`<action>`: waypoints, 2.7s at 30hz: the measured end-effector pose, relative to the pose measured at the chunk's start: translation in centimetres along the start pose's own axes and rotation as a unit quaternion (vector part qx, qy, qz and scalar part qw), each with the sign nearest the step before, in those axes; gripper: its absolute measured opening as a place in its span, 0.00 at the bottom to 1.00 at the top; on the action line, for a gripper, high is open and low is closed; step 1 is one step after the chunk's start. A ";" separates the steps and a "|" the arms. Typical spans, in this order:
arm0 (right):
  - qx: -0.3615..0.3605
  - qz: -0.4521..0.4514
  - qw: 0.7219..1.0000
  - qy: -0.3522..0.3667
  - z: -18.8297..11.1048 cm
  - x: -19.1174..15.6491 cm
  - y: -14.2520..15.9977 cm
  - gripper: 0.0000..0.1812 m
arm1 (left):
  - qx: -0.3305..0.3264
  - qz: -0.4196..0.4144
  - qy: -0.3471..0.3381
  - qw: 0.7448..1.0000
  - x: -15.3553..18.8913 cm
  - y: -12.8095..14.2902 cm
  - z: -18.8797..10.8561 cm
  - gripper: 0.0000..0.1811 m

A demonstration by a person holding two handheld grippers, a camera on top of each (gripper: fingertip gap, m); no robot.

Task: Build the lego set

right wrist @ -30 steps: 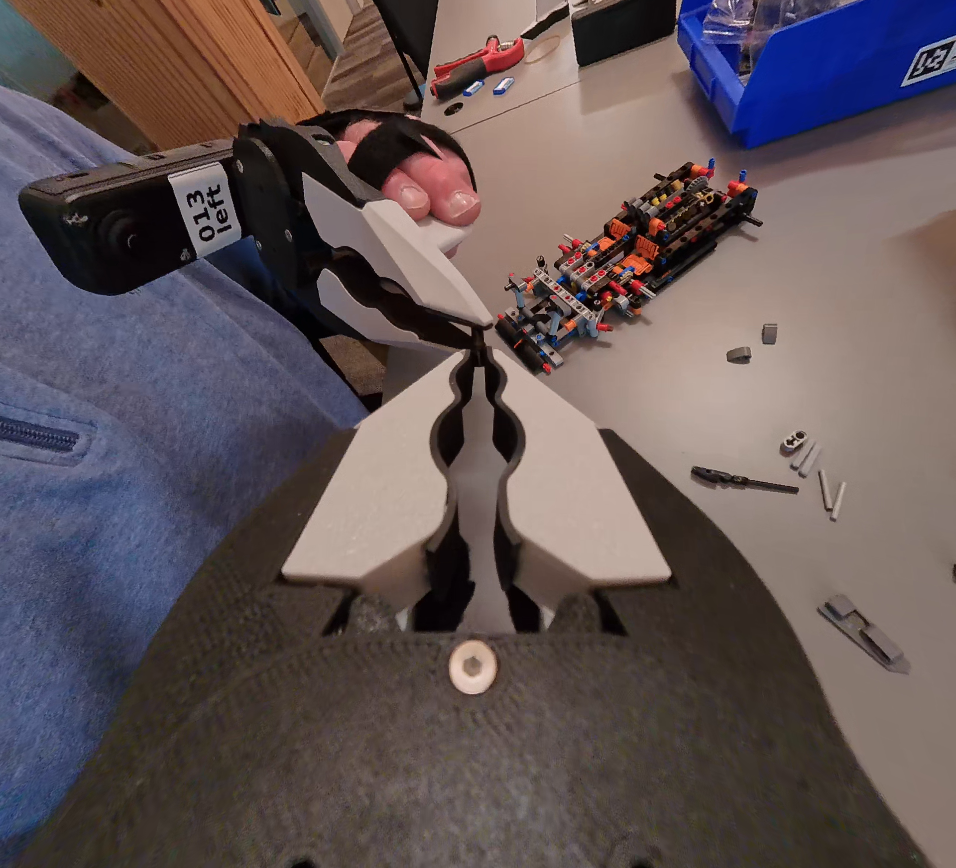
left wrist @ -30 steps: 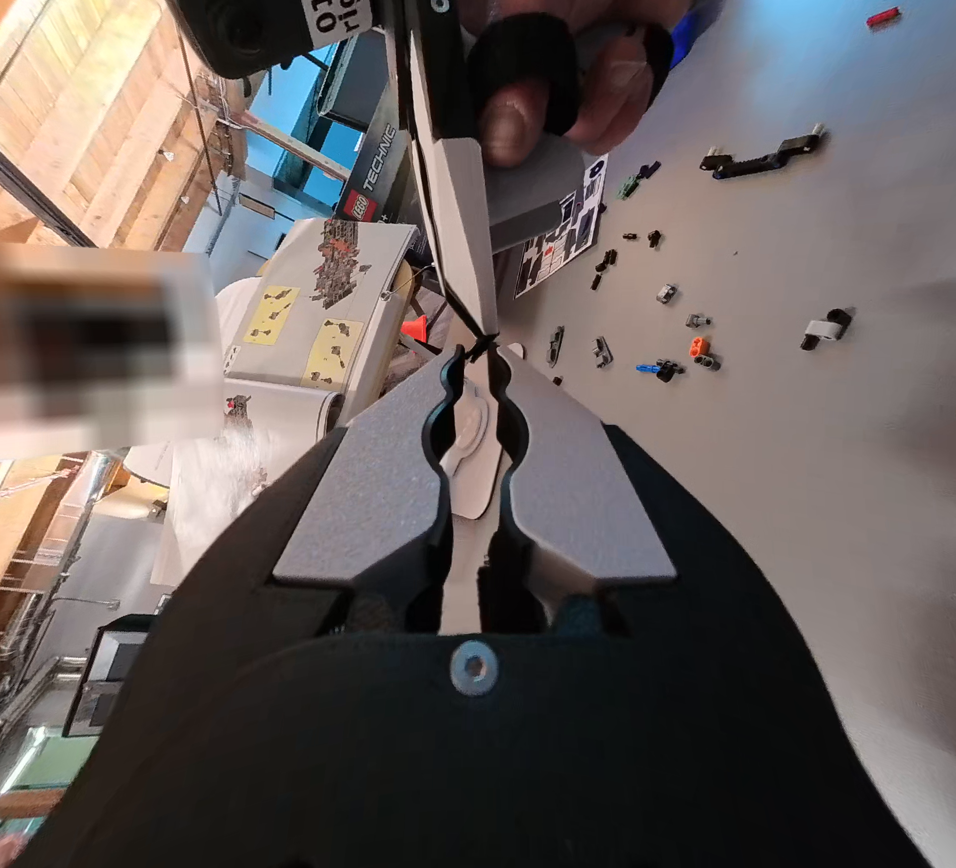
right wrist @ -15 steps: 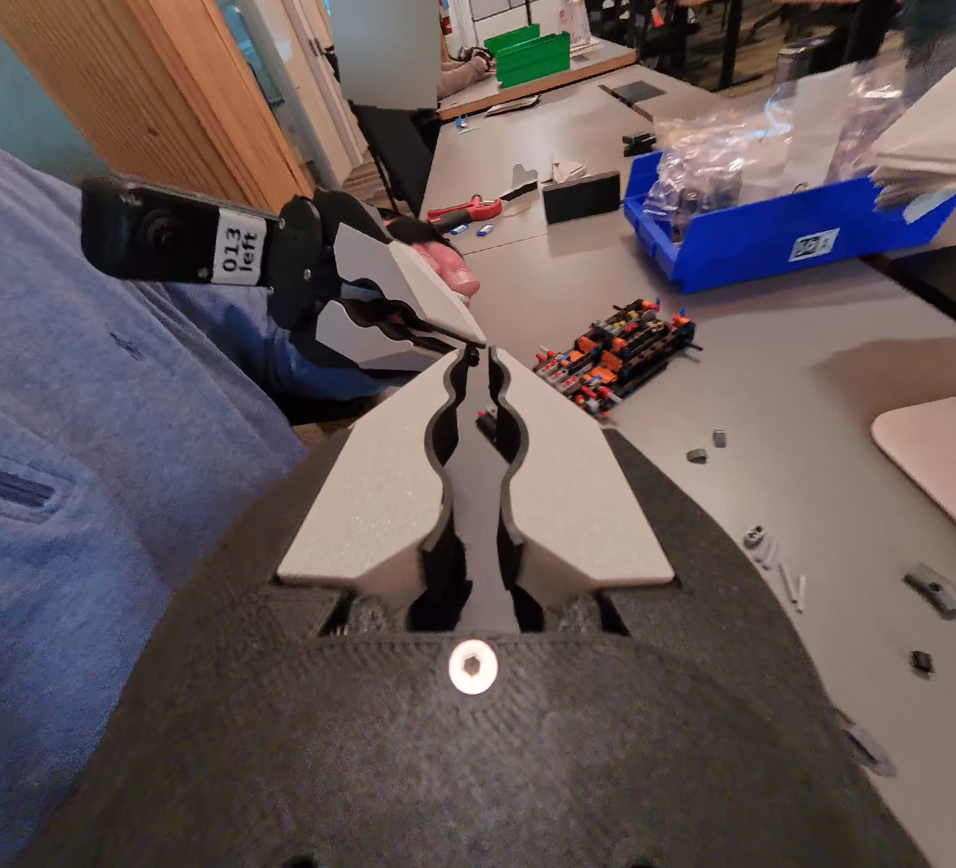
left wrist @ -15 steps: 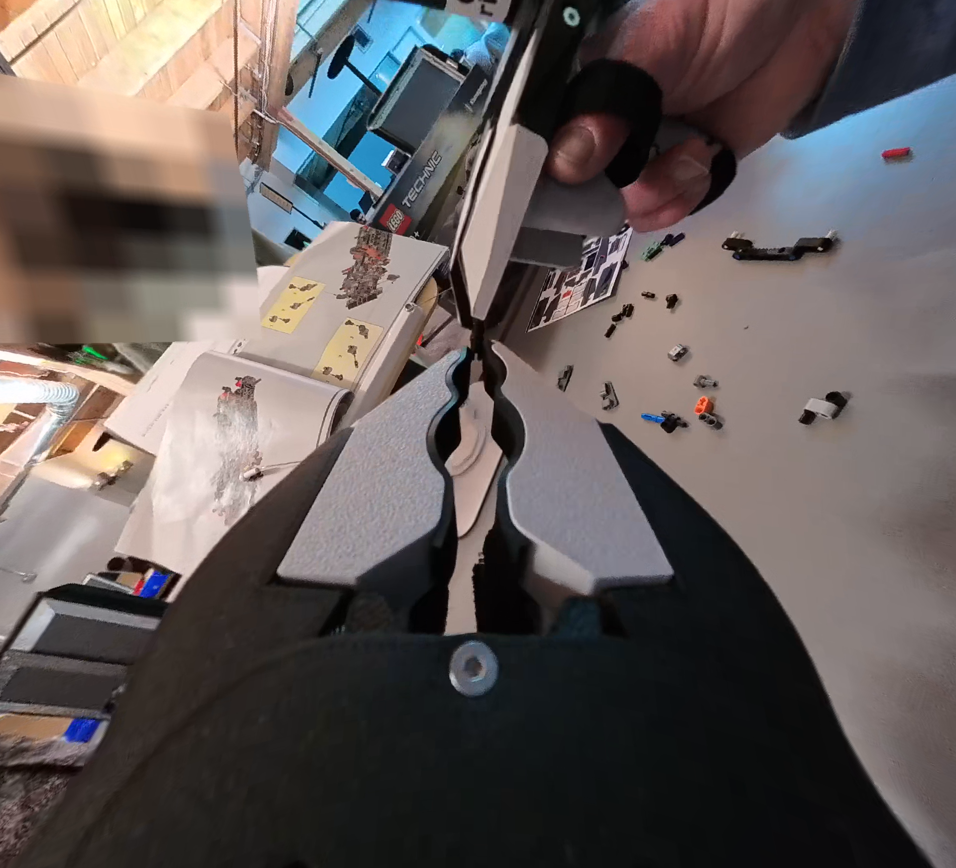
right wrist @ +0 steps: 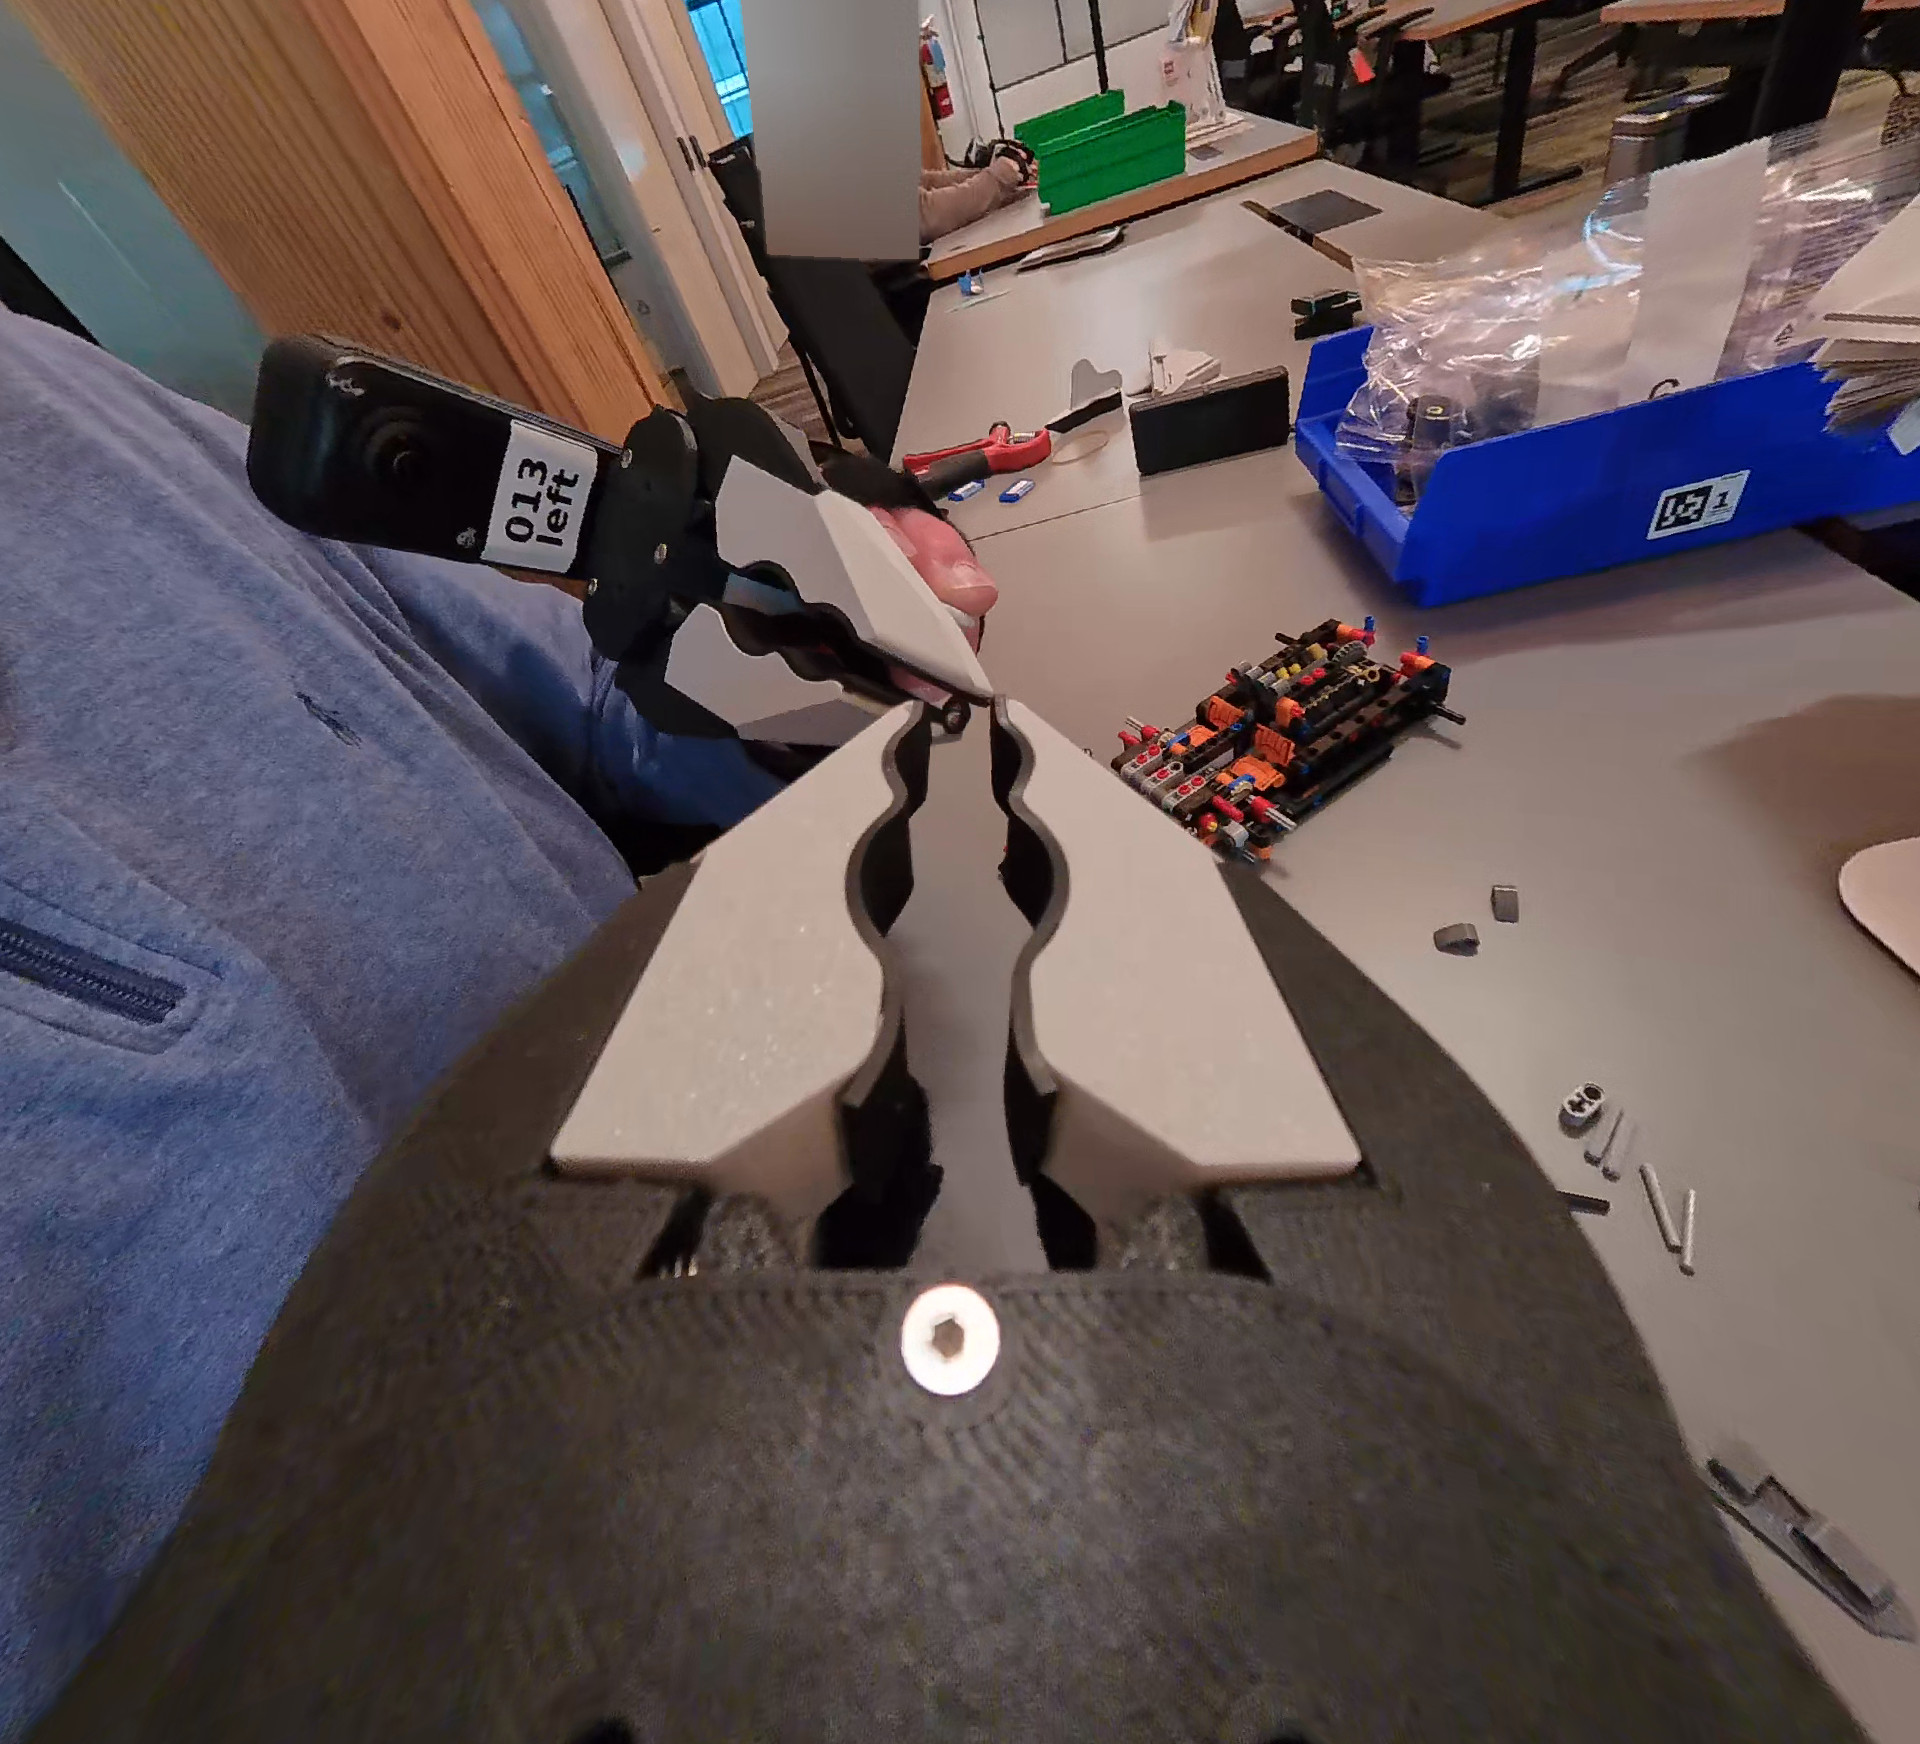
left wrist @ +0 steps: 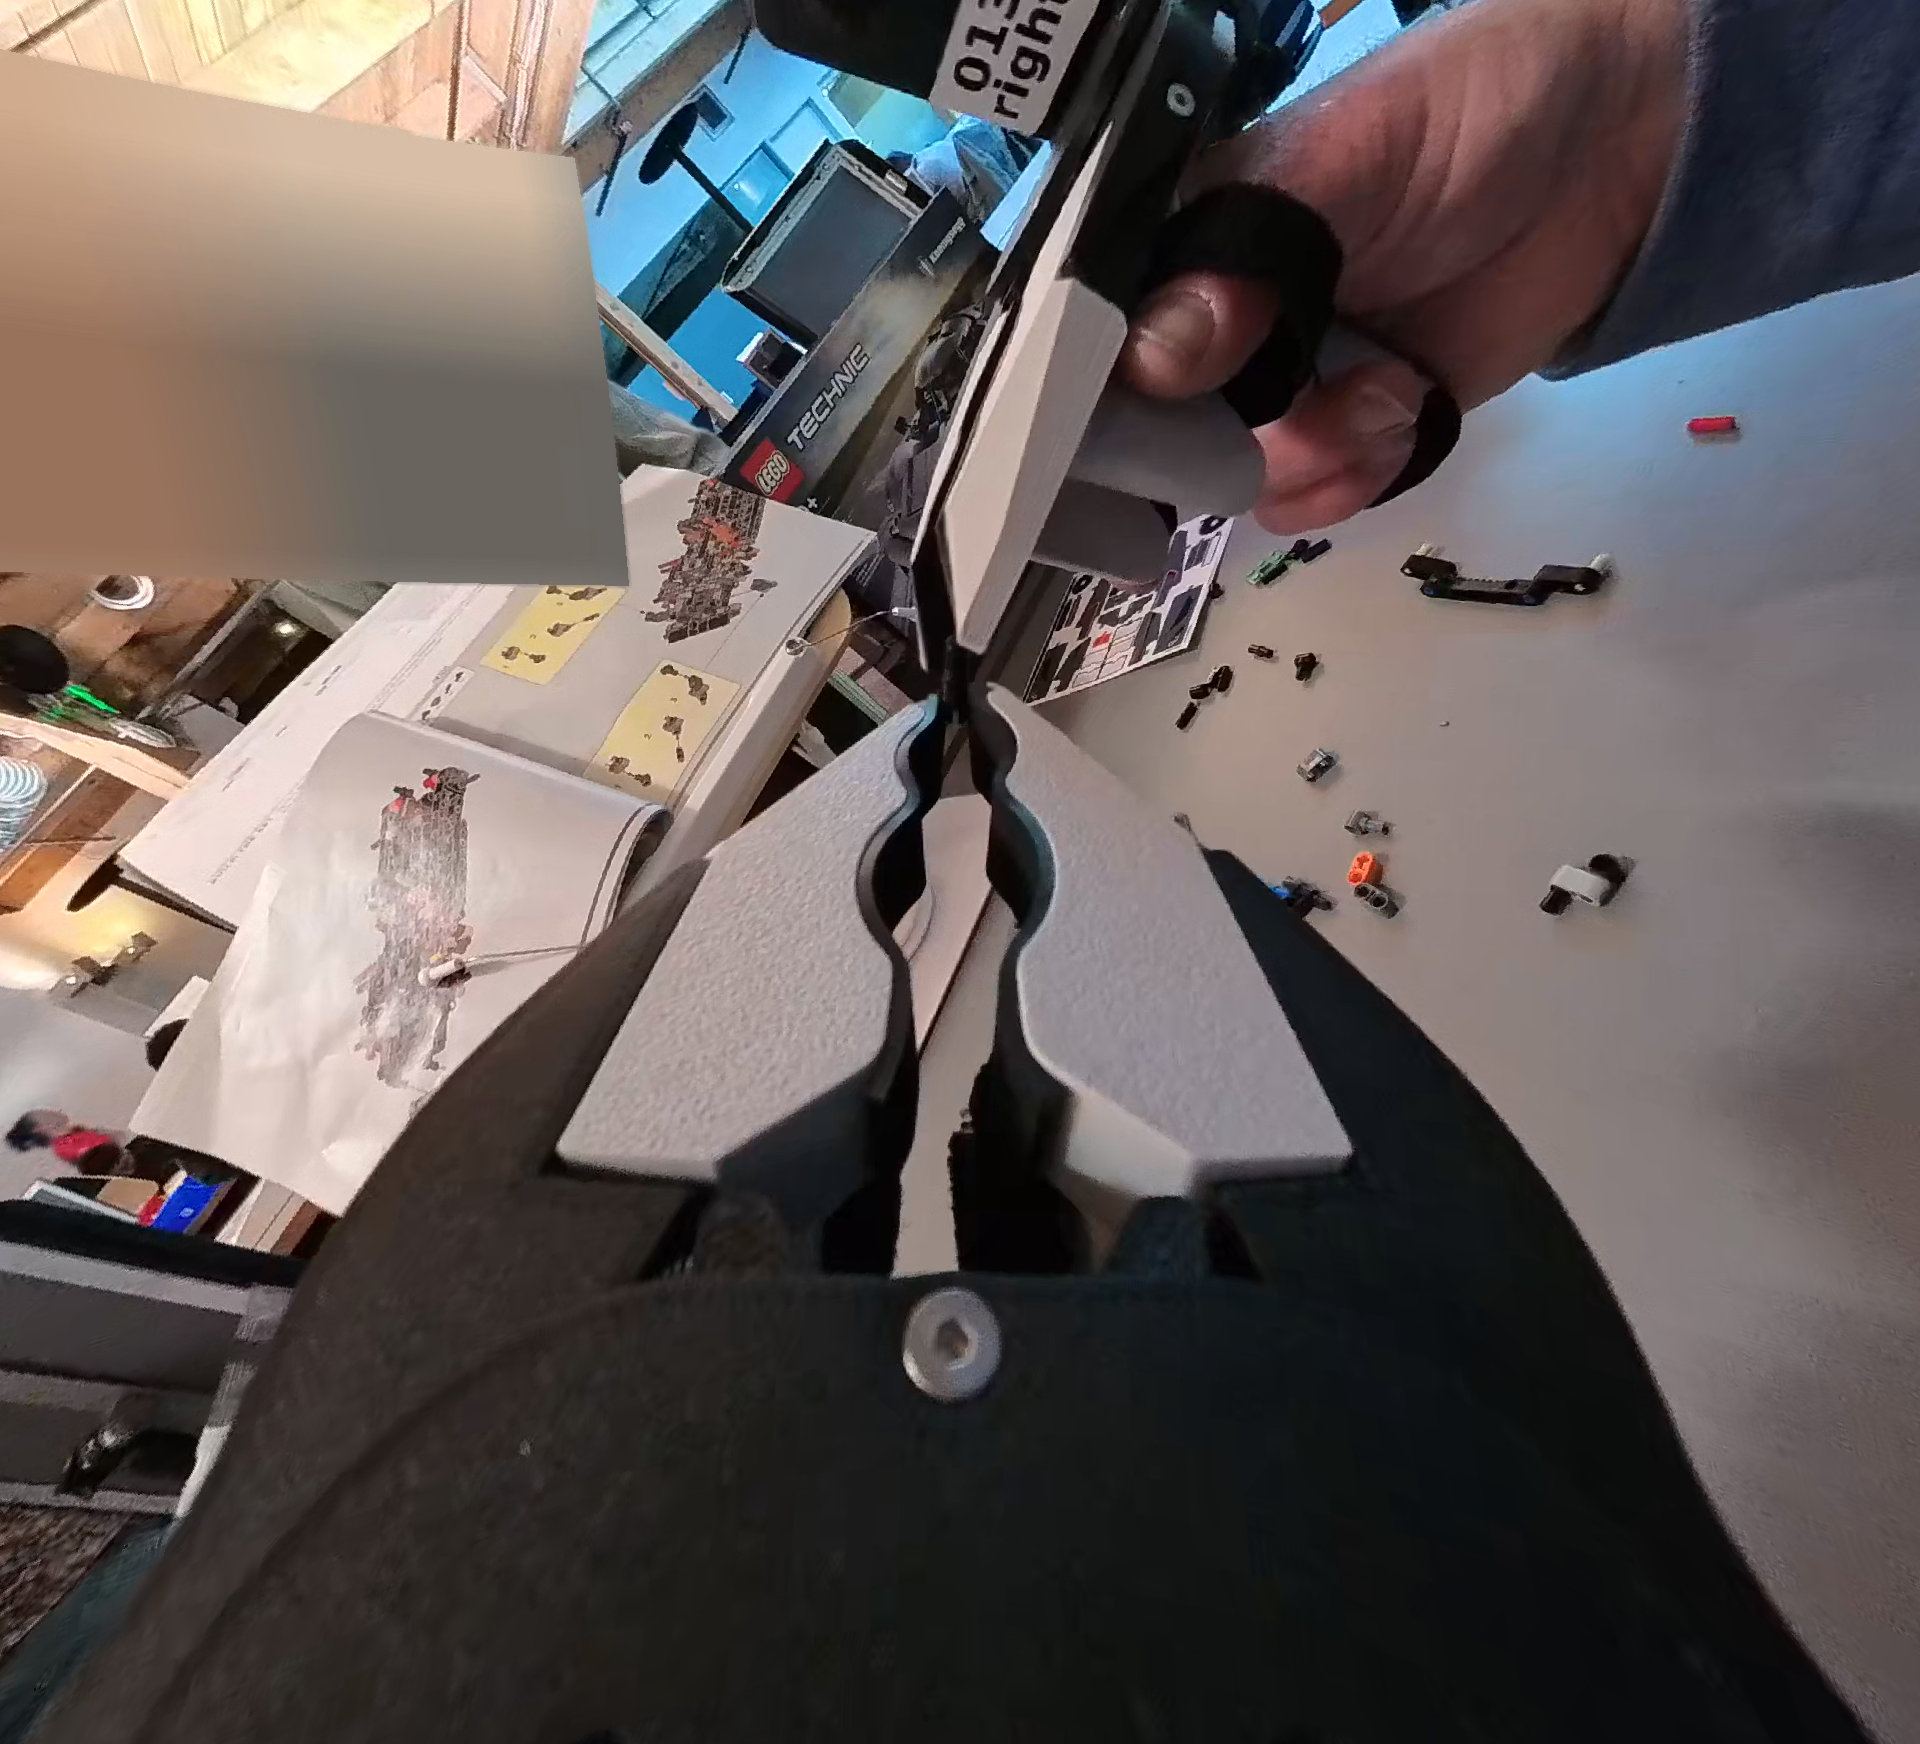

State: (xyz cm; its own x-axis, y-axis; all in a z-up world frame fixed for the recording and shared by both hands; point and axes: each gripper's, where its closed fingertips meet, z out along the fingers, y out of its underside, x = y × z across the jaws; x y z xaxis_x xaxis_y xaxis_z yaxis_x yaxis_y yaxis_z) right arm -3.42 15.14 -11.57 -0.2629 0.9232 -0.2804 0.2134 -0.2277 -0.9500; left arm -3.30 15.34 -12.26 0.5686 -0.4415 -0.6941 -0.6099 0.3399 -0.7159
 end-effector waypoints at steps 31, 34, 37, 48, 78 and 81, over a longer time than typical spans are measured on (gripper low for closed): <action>0.010 -0.026 0.999 0.023 -0.2 -0.8 -0.4 0.01 | 0.010 -0.012 -0.008 1.000 -0.4 -0.3 0.2 0.04; 0.012 -0.027 0.999 0.032 -0.6 -0.9 -0.4 0.01 | 0.007 -0.016 -0.009 1.000 -0.5 0.0 0.2 0.06; 0.010 -0.031 0.999 0.044 -1.1 -1.1 -0.3 0.01 | 0.001 -0.028 -0.010 1.000 -0.8 0.3 0.1 0.09; 0.011 -0.038 0.995 0.088 -3.3 -2.7 0.4 0.01 | -0.001 -0.073 0.004 0.997 -1.2 0.0 -0.8 0.23; 0.010 -0.032 0.991 0.133 -4.5 -5.3 4.5 0.01 | -0.063 -0.099 0.038 0.992 5.5 1.3 -5.7 0.22; 0.009 -0.041 0.991 0.127 -4.3 -5.2 4.1 0.01 | -0.072 -0.091 0.031 0.993 5.7 1.3 -6.3 0.22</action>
State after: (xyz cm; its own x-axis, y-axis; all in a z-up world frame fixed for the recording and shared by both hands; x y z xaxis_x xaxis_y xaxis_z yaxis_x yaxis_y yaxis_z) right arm 2.88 10.70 -13.39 -0.0332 0.9864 -0.1612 0.1843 -0.1525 -0.9710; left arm -4.34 8.06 -16.65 0.6437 -0.5370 -0.5453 -0.5752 0.1305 -0.8075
